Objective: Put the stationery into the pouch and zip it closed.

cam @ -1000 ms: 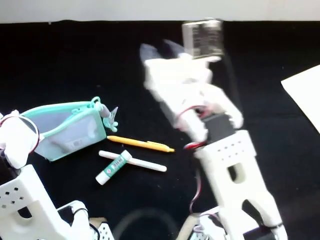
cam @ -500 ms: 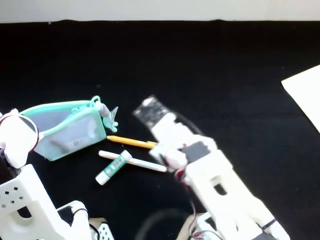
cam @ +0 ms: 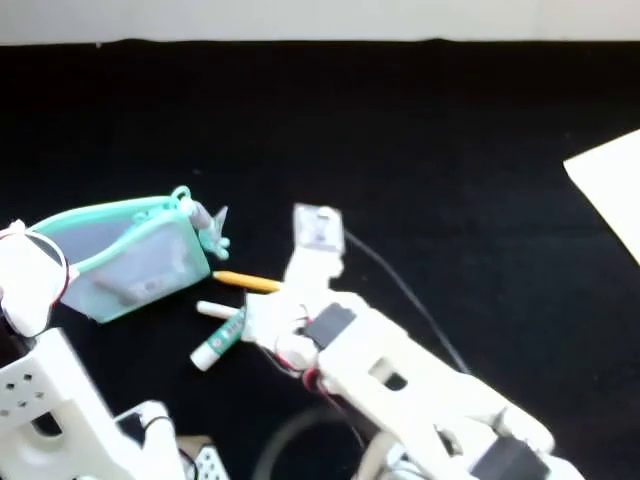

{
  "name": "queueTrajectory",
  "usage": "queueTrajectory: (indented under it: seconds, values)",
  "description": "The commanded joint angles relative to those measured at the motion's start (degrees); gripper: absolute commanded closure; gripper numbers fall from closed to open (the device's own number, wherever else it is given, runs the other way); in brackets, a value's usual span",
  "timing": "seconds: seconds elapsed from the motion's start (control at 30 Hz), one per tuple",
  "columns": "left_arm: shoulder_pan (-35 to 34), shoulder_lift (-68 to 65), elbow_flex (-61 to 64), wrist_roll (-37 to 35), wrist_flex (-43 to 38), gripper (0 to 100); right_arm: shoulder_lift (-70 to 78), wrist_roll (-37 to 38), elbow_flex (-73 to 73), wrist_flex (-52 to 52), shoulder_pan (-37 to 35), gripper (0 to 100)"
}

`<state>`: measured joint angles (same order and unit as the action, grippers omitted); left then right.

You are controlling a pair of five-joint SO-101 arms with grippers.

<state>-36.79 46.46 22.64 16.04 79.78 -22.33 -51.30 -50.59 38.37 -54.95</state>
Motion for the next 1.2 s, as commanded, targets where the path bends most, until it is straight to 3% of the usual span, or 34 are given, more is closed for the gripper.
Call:
queueTrajectory:
  seconds: [0.0, 0.2, 0.33, 0.77, 0.83, 0.93, 1.17]
  values:
    - [-0.75, -0.57, 0.04, 0.0, -1.05, 99, 7.25, -5.27, 4.44, -4.26, -1.19, 81.4]
    - [-0.75, -0.57, 0.22, 0.09, -1.23, 99, 18.33, -13.19, 13.93, -4.26, -1.45, 81.4]
    - [-0.75, -0.57, 0.22, 0.18, -1.41, 99, 19.03, -18.02, 17.89, -4.26, -5.32, 81.4]
    - [-0.75, -0.57, 0.04, 0.18, -1.14, 99, 19.65, -18.29, 16.13, -4.44, -8.66, 81.9]
    - [-0.75, -0.57, -0.04, 0.18, -1.05, 99, 19.65, -18.29, 14.55, -4.53, -8.66, 85.3]
    - [-0.75, -0.57, -0.22, 0.18, -0.97, 99, 19.65, -18.29, 13.49, -4.53, -8.48, 99.8]
    - [-0.75, -0.57, -0.22, 0.18, -0.97, 99, 18.86, -18.02, 13.93, -4.26, -4.35, 99.4]
